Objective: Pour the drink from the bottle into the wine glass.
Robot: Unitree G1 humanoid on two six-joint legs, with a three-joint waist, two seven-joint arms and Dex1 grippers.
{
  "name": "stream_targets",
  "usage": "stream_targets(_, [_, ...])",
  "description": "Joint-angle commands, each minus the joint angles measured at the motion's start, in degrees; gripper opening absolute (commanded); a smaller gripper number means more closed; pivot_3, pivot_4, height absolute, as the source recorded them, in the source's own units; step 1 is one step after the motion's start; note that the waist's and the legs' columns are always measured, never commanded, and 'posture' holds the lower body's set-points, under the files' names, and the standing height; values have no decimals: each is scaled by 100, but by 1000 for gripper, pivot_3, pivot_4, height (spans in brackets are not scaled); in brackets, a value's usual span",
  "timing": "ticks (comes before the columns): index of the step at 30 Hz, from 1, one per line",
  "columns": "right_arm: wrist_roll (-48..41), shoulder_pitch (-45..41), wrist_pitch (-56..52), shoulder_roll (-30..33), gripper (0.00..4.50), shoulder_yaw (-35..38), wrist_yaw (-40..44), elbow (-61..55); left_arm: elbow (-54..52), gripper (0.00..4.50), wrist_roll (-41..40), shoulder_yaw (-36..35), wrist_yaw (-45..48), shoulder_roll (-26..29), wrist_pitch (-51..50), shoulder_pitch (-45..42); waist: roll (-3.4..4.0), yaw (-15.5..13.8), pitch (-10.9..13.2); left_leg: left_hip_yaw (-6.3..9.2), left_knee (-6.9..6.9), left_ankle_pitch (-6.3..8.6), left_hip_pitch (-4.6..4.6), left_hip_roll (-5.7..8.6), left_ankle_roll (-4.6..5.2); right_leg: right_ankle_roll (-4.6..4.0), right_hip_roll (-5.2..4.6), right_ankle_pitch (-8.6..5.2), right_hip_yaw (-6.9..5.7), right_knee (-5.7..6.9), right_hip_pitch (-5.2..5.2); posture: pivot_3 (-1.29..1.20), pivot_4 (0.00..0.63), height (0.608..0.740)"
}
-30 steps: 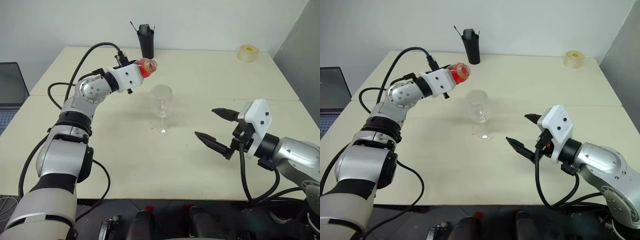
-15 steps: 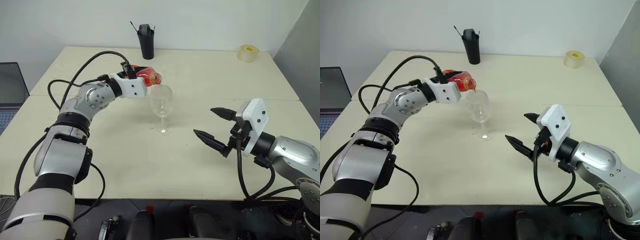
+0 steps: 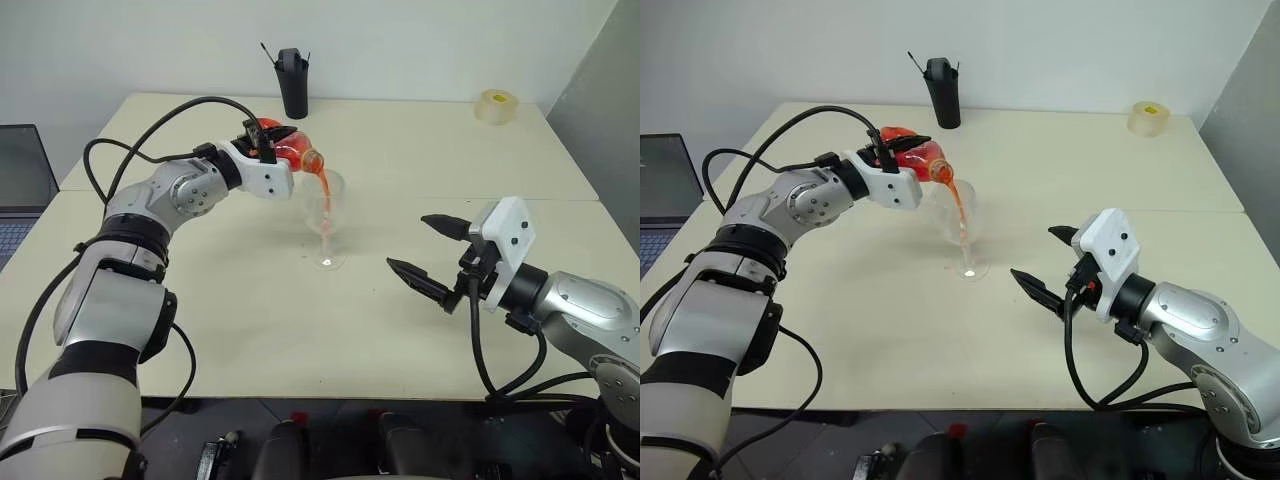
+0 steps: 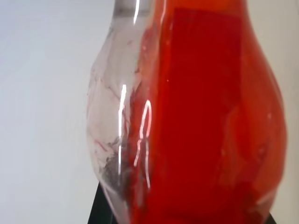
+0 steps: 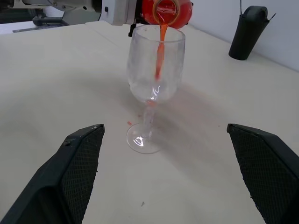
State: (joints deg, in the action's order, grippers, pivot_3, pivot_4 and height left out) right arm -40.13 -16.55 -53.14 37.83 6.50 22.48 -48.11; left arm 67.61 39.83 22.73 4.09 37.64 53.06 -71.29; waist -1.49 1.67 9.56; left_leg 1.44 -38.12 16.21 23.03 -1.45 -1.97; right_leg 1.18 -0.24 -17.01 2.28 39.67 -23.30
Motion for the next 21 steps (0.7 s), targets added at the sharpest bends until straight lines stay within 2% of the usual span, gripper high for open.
stream_targets(1, [12,-93,121,20,4500,-5,-11,-84,-106,935,121,55,-335,166,92,-329,0,0,0,0,0,0,0,0,0,0,0,0,0,0,0,0,150,740])
stream_targets(21, [99,-95,305,34,4500,-42,61,20,-92,920,685,467,-1230,366,156,-584,0,-1,0,-4,-4,-1,-2,0,-1,0,-3,0,2,11,-1,0,150,740])
